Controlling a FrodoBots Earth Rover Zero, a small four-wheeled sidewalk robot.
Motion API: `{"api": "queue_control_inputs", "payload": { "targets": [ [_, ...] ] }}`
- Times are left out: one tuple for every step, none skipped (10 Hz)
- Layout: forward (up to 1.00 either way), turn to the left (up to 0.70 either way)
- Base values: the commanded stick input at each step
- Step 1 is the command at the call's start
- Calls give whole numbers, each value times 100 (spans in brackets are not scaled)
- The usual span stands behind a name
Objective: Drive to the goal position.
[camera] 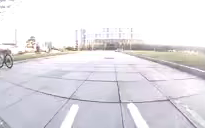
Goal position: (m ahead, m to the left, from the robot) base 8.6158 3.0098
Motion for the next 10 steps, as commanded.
{"api": "queue_control_inputs", "payload": {
  "targets": [
    [45,0],
    [45,0],
    [45,0],
    [45,0],
    [45,0],
    [45,0],
    [45,0],
    [45,27],
    [45,27],
    [45,27]
  ]
}}
